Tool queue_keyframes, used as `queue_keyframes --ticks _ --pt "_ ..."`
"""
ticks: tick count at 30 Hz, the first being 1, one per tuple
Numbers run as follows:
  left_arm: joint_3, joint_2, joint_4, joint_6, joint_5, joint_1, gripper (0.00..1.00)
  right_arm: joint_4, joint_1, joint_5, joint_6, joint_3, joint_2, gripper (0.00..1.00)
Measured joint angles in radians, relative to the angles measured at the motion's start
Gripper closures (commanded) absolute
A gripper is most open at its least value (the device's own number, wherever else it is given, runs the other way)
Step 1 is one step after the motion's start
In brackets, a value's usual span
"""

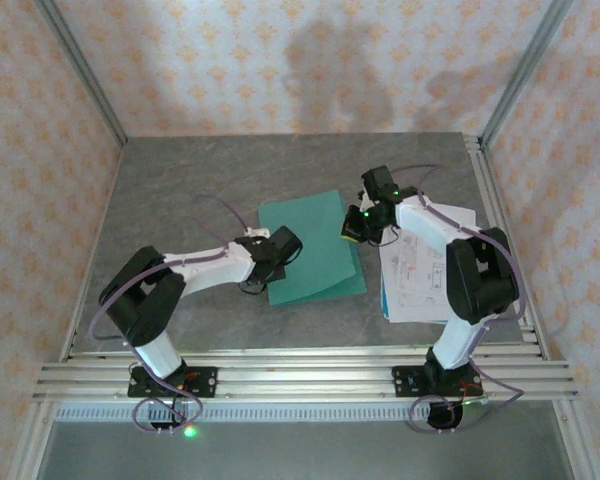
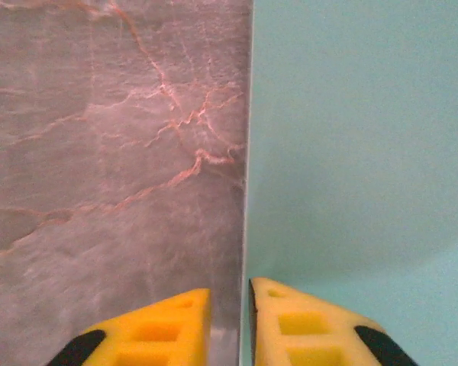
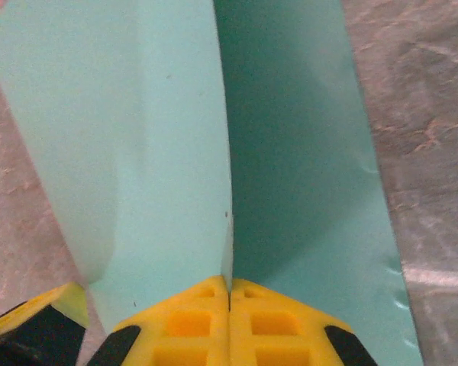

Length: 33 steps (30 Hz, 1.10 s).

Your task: Put the files into the folder

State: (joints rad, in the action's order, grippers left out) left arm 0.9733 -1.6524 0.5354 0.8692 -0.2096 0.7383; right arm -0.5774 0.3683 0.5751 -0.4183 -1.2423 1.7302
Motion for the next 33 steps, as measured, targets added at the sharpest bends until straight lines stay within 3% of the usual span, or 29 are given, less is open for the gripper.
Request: queue_keyframes --ticks 2,3,9,13,17,18,19,22,28,33 --pt "0.007 0.082 0.054 -0.008 -0.052 0.056 0.43 -0.016 0.026 -0.019 -0.014 -0.024 -0.035 1.00" --pt "0.015 0.120 0.072 -0.015 -0.074 0.084 0.40 -0.020 0.034 -0.027 -0.022 -0.032 -0.049 1.00" --pt "0.121 0.274 0.145 -0.076 -0.242 0.312 0.35 -0.055 0.084 -0.058 -0.090 -0.094 -0.093 1.00" --pt "0.169 0.237 0.193 -0.108 -0.378 0.489 0.28 -0.098 0.107 -0.083 -0.127 -0.140 -0.093 1.00" --pt "0.269 0.072 0.275 -0.117 -0.507 0.607 0.19 -0.146 0.122 -0.094 -0.147 -0.196 -0.093 1.00" --pt "0.306 0.019 0.303 -0.115 -0.537 0.618 0.18 -0.159 0.125 -0.097 -0.147 -0.211 -0.091 1.00" --pt "0.351 -0.040 0.333 -0.112 -0.569 0.626 0.08 -0.174 0.128 -0.098 -0.147 -0.229 -0.087 1.00" --pt "0.481 -0.211 0.418 -0.089 -0.653 0.633 0.00 -0.201 0.133 -0.097 -0.147 -0.269 -0.076 1.00" --pt "0.616 -0.381 0.641 0.067 -0.750 0.595 0.01 -0.237 0.133 -0.097 -0.147 -0.282 -0.067 1.00" --pt "0.589 -0.349 0.669 0.092 -0.772 0.528 0.15 -0.239 0.134 -0.088 -0.147 -0.282 -0.067 1.00"
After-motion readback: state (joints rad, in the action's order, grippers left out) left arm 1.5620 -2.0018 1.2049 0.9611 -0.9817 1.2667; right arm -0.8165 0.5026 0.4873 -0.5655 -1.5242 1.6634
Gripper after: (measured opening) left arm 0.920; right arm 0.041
